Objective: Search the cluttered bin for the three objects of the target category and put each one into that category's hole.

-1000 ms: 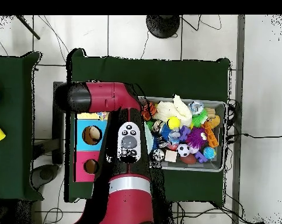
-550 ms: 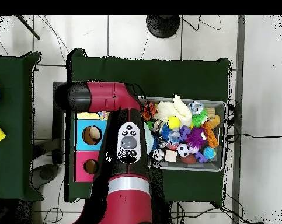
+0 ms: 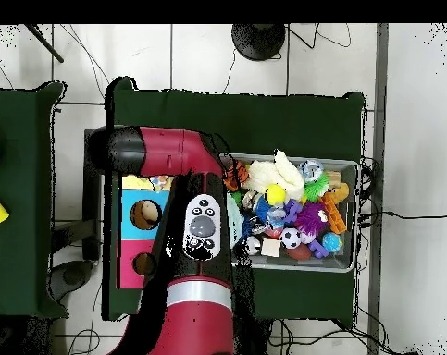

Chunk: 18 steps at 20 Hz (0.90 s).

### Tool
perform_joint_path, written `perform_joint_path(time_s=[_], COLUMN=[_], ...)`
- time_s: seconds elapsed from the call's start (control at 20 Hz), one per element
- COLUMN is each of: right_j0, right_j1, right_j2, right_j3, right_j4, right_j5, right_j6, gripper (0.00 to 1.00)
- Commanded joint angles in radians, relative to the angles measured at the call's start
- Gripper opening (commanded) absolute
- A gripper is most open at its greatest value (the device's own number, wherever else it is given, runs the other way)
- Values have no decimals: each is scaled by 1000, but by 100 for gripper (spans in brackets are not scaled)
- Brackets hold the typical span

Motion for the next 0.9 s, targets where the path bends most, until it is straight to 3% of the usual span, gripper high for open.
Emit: perform_joint_path(time_s=[0.05, 0.35, 0.55, 0.75, 0.9], right_j0=[30, 38, 40, 51, 46], right_j1=[169, 170, 164, 161, 162], right_j2=[58, 43, 41, 19, 28], right_j3=[98, 98, 99, 102, 94], right_j4=[35, 67, 68, 83, 68], right_j5=[201, 242, 274, 279, 301], right_j6=[313, 333, 298, 332, 278], gripper=[0, 0, 0, 0, 0])
